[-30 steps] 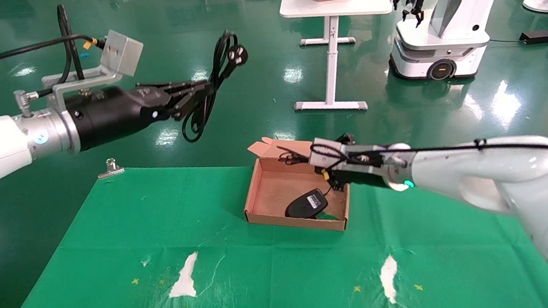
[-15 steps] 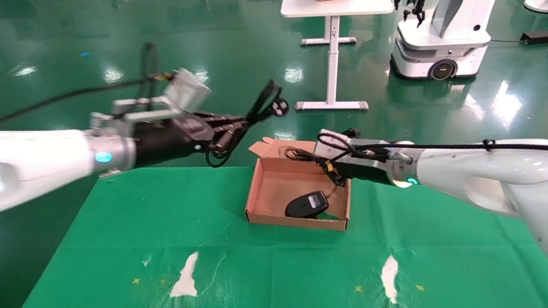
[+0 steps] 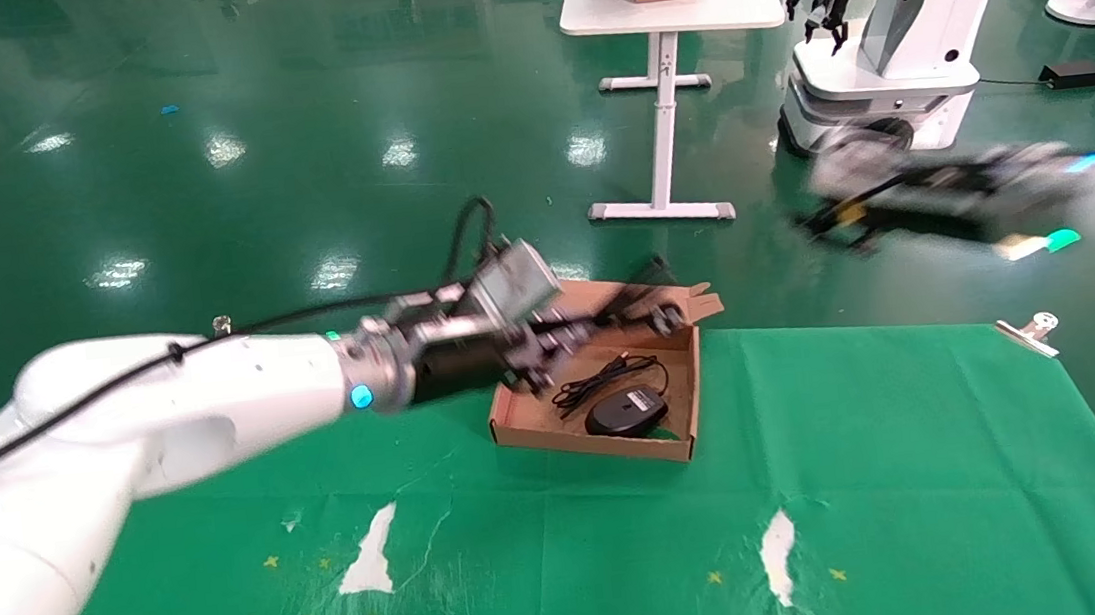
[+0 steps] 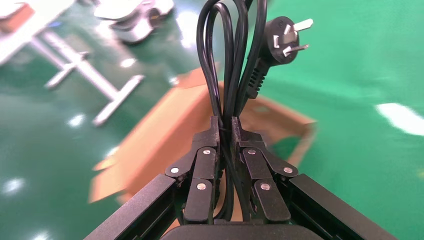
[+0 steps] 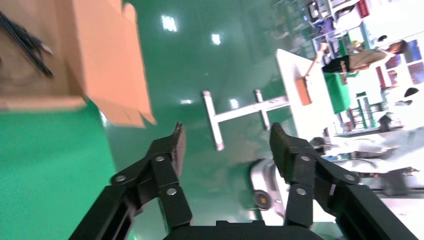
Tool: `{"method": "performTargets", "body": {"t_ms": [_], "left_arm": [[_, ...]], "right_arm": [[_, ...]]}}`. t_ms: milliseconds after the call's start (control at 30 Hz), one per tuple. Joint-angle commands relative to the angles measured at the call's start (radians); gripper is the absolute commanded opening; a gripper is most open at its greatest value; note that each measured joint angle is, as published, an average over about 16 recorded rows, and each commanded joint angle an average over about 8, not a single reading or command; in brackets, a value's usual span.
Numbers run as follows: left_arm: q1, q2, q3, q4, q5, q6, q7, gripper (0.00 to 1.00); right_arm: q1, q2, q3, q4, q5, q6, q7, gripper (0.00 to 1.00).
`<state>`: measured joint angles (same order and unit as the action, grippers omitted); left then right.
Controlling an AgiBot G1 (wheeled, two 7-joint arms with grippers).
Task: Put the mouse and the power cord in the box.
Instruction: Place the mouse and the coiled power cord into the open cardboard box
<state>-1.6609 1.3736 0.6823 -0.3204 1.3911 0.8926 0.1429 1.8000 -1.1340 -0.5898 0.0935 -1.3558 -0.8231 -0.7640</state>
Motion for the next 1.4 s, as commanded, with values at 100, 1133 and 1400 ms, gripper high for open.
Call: {"method": "performTargets", "body": {"t_ms": [100, 1133, 1400], "left_arm": [[0.035, -0.001, 0.060, -0.056, -0.044, 0.043, -0.077, 0.00], [0.029, -0.031, 0.236, -0.205, -0.112, -0.158, -0.217, 1.00], [0.104, -0.130, 0.150, -0.308, -0.186, -0.056, -0.232, 1.00]], "right_arm": [[0.035, 0.043, -0.003, -0.004, -0.004, -0.070, -0.028, 1.00], [0.030, 0.056, 0.011, -0.008, 0.022, -0.112, -0.029, 1.00], [-0.069, 0.117, 0.050, 0.149, 0.101, -0.186, 0.099, 1.00]]}}
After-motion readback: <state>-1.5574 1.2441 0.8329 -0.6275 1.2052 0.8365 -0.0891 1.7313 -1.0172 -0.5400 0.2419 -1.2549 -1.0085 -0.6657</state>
